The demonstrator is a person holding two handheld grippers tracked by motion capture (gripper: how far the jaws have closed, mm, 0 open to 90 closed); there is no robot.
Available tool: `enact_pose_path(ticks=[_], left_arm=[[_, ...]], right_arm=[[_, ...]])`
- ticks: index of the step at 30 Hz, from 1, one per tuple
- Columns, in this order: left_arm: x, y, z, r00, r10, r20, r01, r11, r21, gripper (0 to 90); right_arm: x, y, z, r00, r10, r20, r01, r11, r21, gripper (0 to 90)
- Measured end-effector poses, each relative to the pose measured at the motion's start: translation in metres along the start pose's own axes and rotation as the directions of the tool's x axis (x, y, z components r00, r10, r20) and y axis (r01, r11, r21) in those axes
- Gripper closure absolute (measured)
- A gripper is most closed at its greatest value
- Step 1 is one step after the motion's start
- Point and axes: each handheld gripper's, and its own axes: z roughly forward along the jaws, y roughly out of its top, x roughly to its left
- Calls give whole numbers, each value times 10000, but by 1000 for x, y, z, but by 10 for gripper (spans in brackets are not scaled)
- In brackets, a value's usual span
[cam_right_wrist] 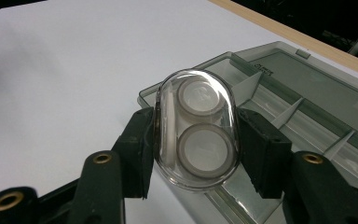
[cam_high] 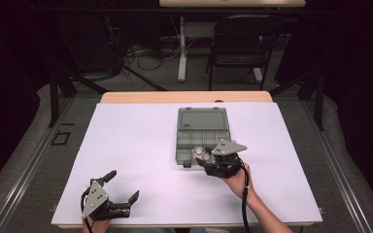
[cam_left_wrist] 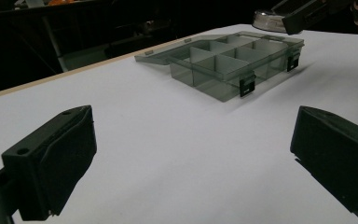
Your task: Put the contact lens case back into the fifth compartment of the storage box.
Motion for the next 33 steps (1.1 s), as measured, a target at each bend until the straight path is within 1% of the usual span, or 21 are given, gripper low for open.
enact_pose_path(ticks=[7,17,33], left_arm=[[0,0,1,10000,-1,5,1,10000,10,3],[-1,0,1,10000,-5,0,5,10000,-27,4],[0,1,1,10000,22,-1,-22,10000,-35,5]], right_arm=[[-1,3,3,10000,34,28,-34,10000,-35,493],[3,11,10,10000,-70,-59,69,10000,-21,493],[4,20,17,9998,-138,-116,140,9998,169,493]])
